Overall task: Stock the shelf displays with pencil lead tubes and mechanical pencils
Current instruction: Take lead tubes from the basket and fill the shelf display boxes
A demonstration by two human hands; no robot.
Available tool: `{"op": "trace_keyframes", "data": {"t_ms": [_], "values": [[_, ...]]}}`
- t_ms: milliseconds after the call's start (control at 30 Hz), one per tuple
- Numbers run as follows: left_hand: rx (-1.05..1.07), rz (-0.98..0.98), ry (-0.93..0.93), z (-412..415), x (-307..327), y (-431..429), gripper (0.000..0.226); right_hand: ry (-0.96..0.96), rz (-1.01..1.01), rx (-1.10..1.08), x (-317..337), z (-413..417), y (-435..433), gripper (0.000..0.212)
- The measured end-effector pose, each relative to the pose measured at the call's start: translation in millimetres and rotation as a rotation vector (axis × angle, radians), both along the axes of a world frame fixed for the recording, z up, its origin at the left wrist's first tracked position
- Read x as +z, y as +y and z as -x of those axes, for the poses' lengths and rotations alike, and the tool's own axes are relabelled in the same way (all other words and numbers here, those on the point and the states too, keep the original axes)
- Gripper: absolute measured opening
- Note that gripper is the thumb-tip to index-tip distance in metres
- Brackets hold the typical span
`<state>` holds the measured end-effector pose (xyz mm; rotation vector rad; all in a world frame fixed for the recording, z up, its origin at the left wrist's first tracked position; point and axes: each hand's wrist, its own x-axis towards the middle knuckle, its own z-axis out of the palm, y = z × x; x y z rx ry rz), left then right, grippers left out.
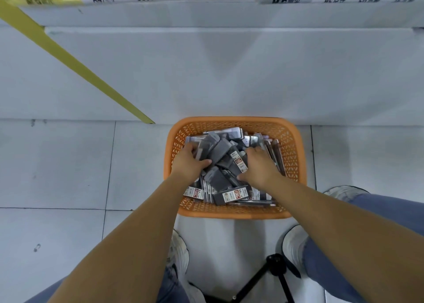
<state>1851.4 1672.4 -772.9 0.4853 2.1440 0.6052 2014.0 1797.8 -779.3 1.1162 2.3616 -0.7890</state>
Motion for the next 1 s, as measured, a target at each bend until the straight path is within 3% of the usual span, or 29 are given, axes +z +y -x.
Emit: {"op": "trace_keyframes", "data": {"t_ms": [300, 600, 767, 833, 900, 1000], "values": [[0.017, -0.083, -0.019, -11, 0, -1, 0.039, 0.018, 0.018, -0.045, 8, 3, -2, 0.048], [0.021, -0.037, 0.045, -14, -5, 7, 0.042, 0.031, 0.151, -0.173, 17, -2, 7, 0.037], [0.204, -0.117, -0.085, -7, -1, -16, 0.024, 0.073, 0.29, -0.316, 20, -8, 8, 0.026], [0.303, -0.182, -0.164, -7, 4, -23, 0.024, 0.104, 0.357, -0.413, 25, -12, 10, 0.032], [0.38, -0.242, -0.273, -9, 12, -29, 0.024, 0.124, 0.363, -0.451, 30, -13, 12, 0.042], [0.46, -0.328, -0.412, -13, 25, -38, 0.02, 0.192, 0.354, -0.508, 39, -14, 16, 0.032]]}}
